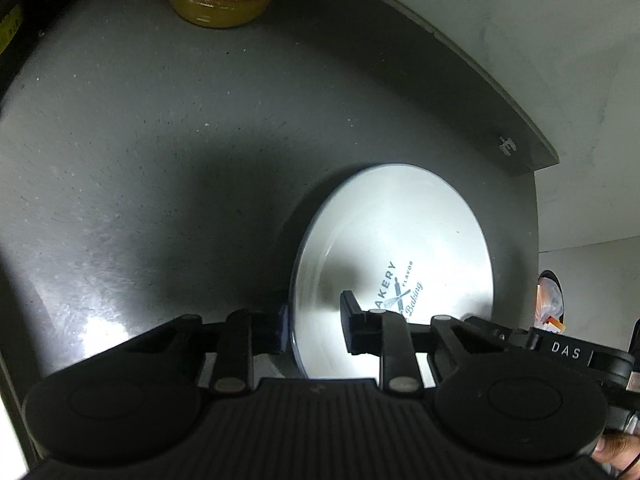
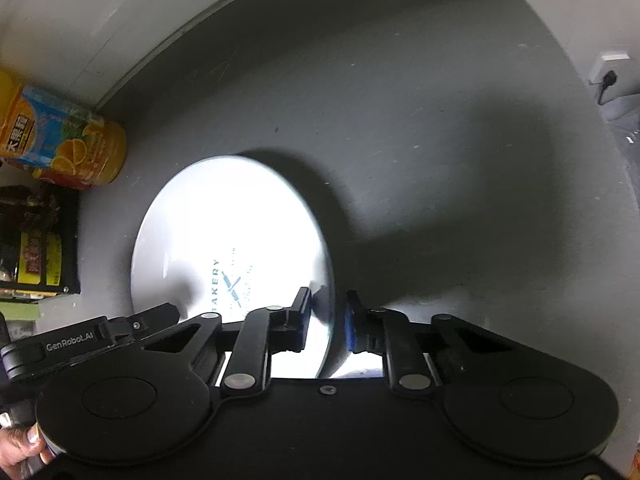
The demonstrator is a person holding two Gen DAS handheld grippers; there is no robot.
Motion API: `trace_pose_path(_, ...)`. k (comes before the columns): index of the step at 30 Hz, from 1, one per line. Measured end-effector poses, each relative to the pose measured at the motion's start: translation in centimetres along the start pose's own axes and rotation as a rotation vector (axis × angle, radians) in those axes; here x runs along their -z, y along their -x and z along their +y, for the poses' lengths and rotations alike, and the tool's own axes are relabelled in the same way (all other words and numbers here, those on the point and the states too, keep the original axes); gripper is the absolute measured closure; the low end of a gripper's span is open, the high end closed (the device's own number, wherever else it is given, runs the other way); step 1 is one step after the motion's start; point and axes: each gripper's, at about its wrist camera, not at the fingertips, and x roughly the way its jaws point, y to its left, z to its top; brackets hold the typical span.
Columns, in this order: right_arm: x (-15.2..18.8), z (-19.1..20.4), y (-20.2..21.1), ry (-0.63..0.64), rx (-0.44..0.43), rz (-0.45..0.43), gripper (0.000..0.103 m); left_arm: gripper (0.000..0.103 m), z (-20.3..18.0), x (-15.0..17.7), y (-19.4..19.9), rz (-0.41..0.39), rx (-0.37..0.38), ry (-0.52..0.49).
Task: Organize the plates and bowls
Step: 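Close the right gripper on the rim of the 'BAKERY' plate, then lift the 'BAKERY' plate and carry it over the 'Sweet' plate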
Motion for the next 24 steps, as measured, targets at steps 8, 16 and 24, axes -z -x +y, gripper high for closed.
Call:
trace_pose_path(8,-0.6,-0.6,-0.6,-0.024,-0.043,0.029,0.090,0.091,0.8,0.0,-0.1,-0.001,0.005,0.020)
trace_pose_path(16,0.0,-0.1,1.7,0.024,-0.110,-0.058,0.097,0.094,1.6,0.0,0.4,0.004,0.035,0.051)
trace_pose_path(24,0.6,1.5,2.9,0.058,-0.132,-0.113,0.097,0.094,2.6,-0.1,2.6,-0.025,0.070,0.063)
